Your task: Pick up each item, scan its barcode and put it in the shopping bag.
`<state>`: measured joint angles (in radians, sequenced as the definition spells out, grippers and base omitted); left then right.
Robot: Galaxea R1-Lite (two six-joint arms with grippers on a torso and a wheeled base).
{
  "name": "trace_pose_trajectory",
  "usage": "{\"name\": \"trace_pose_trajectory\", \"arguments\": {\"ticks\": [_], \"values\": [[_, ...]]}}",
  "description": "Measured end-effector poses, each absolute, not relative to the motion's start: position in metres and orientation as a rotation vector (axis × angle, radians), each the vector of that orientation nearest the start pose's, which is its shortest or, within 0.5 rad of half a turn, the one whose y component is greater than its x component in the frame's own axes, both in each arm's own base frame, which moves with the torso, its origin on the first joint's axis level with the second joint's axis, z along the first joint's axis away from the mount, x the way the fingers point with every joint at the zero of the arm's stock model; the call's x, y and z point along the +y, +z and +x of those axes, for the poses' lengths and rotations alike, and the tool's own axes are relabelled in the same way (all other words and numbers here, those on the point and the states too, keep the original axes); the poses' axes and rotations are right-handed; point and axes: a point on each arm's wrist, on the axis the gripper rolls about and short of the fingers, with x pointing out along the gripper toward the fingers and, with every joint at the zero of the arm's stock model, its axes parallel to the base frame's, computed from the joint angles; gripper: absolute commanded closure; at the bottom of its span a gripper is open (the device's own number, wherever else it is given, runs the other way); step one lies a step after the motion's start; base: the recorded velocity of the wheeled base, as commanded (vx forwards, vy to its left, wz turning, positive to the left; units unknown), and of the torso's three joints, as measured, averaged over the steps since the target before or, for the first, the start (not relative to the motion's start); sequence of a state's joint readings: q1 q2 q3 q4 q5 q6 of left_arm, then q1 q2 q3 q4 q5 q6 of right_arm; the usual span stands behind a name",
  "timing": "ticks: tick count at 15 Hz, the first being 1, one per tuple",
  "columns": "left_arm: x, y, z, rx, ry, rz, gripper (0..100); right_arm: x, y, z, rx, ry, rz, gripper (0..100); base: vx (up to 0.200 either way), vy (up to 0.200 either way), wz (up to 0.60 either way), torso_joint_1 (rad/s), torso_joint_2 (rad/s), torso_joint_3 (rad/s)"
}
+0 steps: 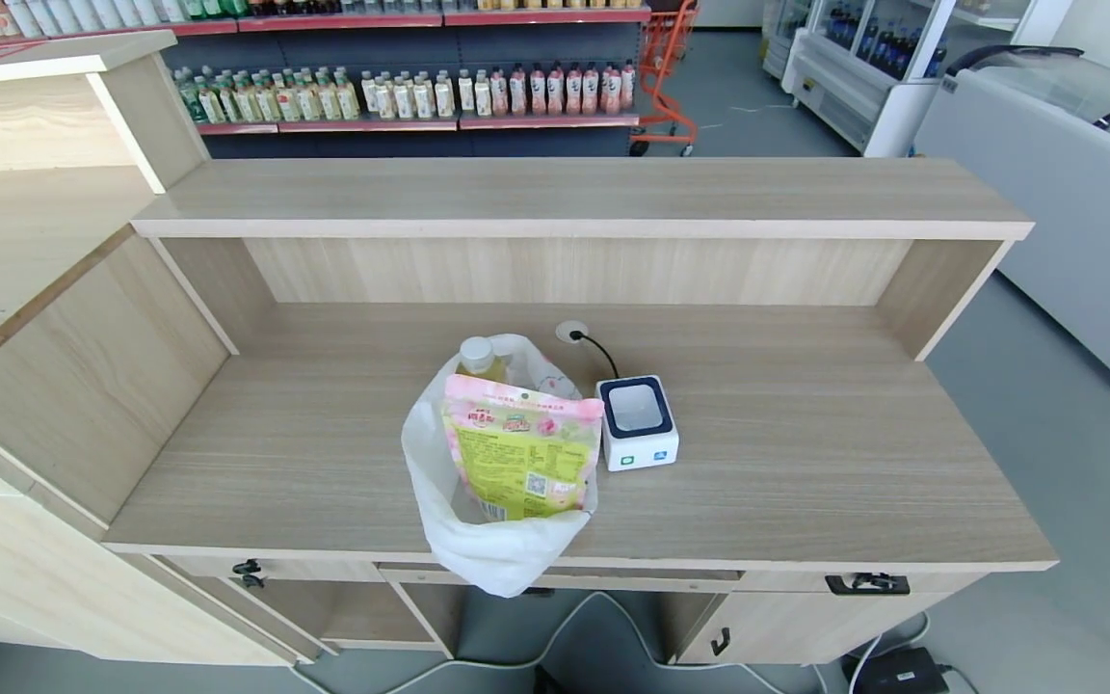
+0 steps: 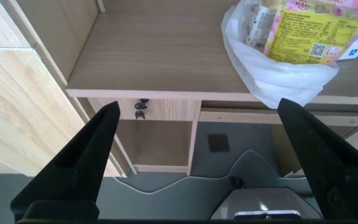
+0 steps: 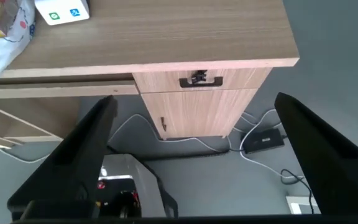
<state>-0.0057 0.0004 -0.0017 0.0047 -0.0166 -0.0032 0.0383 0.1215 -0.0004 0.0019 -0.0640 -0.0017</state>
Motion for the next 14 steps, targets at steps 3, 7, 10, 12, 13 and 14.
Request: {"name": "trace_pose_trajectory", "arguments": {"ticks": [3,7,10,12,13,14], "values": [[-0.0002,0.0755,-0.0229,0.003,-0.023,-0.003,0,-0.0013,0.0768,-0.0175,0.074,-0.071,-0.003,0,0.0,0.0,0.0,0.0,0.0,0.0],[-0.0002,0.0755,-0.0229,0.003,-0.023,-0.003,0,-0.0014,0.0757,-0.022,0.015,-0.064,0.001,0,0.0,0.0,0.0,0.0,0.0,0.0],[-0.0002,0.0755,-0.0229,0.003,-0.023,-0.003,0,-0.0014,0.0754,-0.023,0.002,-0.063,0.002,0,0.0,0.0,0.0,0.0,0.0,0.0],[-0.0002,0.0755,-0.0229,0.003,-0.023,-0.003,0,-0.0014,0.0754,-0.0231,0.0,-0.063,0.002,0,0.0,0.0,0.0,0.0,0.0,0.0],[-0.0002,0.0755,-0.0229,0.003,-0.023,-0.003,0,-0.0014,0.0753,-0.0231,0.001,-0.063,0.002,0,0.0,0.0,0.0,0.0,0.0,0.0],[-0.0002,0.0755,-0.0229,0.003,-0.023,-0.003,0,-0.0014,0.0753,-0.0232,0.0,-0.063,0.0,0,0.0,0.0,0.0,0.0,0.0,0.0]]}}
